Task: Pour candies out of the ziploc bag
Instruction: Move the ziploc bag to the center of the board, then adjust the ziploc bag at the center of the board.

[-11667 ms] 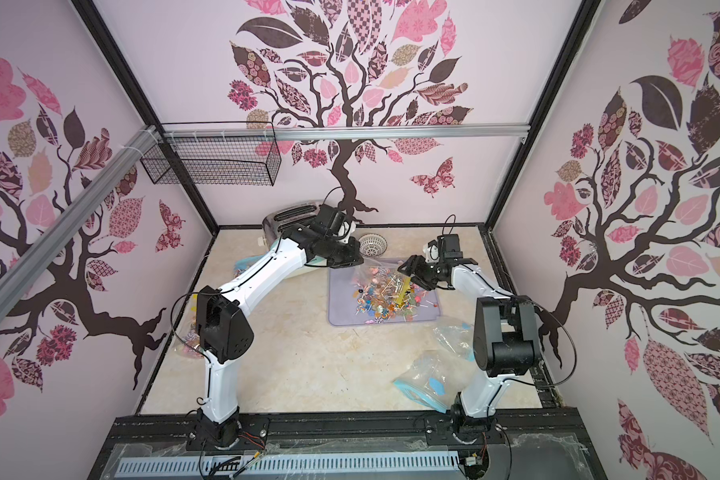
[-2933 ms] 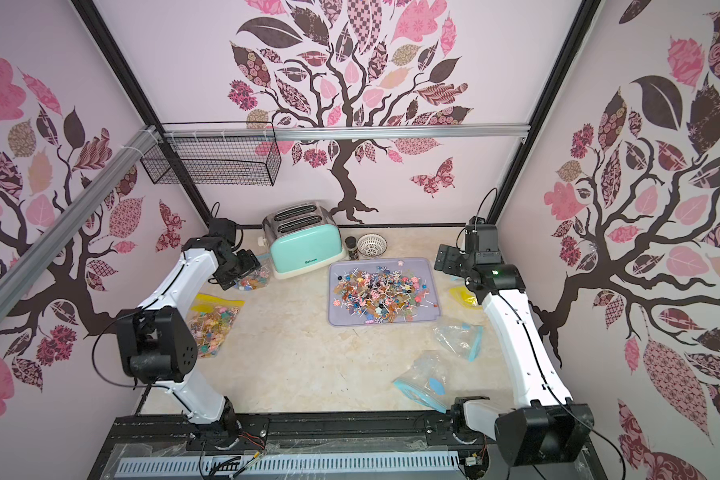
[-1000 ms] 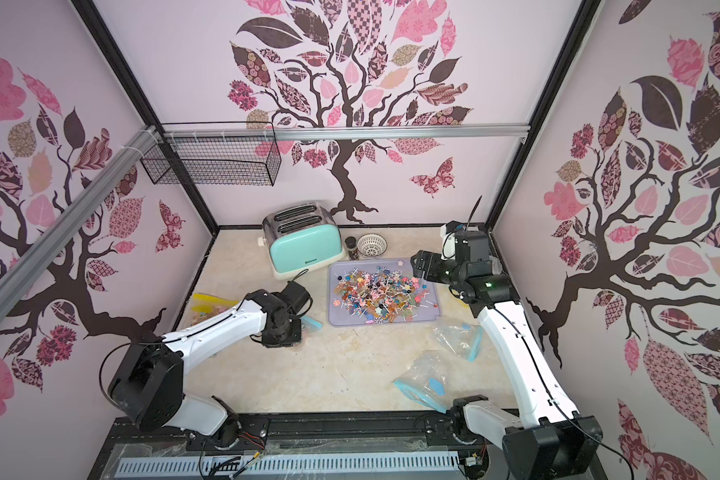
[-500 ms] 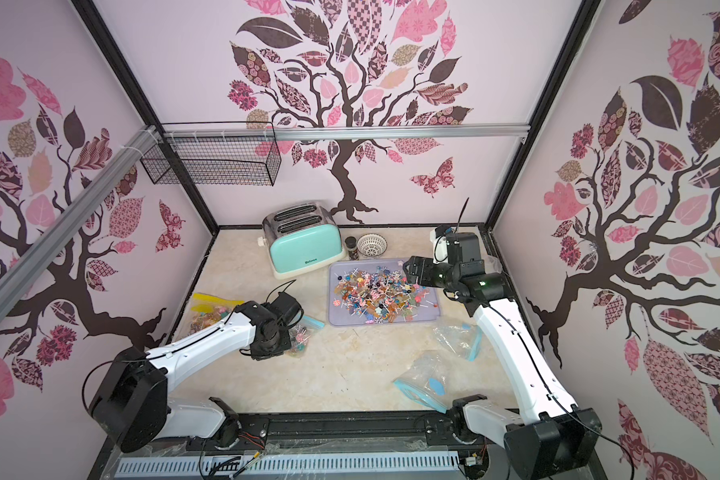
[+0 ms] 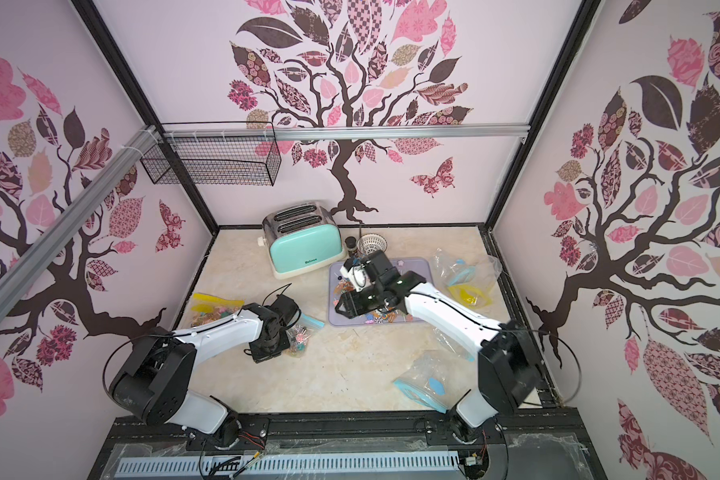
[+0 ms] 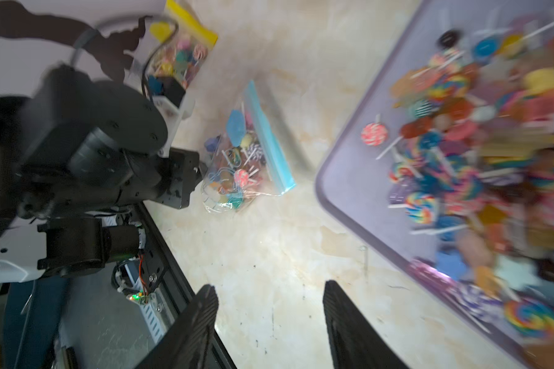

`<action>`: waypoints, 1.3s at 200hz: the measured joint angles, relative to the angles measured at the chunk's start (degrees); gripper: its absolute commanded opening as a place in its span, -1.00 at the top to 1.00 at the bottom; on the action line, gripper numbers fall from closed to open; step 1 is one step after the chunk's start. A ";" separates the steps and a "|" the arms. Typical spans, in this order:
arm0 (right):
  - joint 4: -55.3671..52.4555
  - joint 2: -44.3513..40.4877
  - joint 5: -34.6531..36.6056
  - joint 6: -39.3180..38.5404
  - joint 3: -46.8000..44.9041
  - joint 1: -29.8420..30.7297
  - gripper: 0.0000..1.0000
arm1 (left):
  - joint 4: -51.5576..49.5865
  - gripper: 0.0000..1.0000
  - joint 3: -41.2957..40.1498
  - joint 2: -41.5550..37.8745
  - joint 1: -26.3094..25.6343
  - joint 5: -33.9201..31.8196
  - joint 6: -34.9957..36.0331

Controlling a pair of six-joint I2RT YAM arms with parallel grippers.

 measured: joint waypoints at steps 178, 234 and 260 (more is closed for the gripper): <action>10.45 27.15 0.66 7.34 11.89 7.02 0.14 | 23.39 1.00 11.85 13.07 9.60 15.15 10.29; 13.70 18.93 1.05 11.21 -2.73 10.71 0.18 | 23.02 1.00 11.93 12.87 9.31 18.40 13.57; 15.15 15.19 0.98 14.21 -8.09 13.22 0.19 | 18.67 0.97 12.24 11.87 8.63 16.83 15.19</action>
